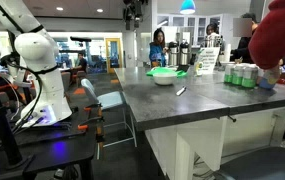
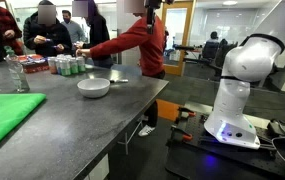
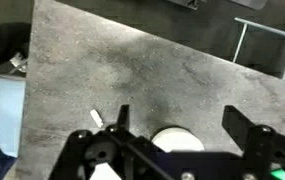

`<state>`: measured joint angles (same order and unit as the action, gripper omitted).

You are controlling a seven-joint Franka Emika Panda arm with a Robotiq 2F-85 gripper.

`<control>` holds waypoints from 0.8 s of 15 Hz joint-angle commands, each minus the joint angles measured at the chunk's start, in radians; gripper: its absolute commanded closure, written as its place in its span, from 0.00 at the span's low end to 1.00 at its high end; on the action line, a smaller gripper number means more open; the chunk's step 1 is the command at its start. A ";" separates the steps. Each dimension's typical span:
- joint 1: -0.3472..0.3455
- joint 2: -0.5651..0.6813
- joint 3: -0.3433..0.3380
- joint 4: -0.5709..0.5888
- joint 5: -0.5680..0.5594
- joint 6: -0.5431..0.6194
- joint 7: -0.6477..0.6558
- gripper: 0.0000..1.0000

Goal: Put the marker in the bowl

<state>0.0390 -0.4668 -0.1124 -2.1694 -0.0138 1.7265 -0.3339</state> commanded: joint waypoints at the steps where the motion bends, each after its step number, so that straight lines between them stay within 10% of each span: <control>1: -0.007 0.001 0.006 0.002 0.003 -0.002 -0.002 0.00; 12: 0.007 0.139 -0.041 0.014 -0.051 0.141 -0.323 0.00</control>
<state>0.0385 -0.3917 -0.1313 -2.1700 -0.0433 1.8097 -0.5476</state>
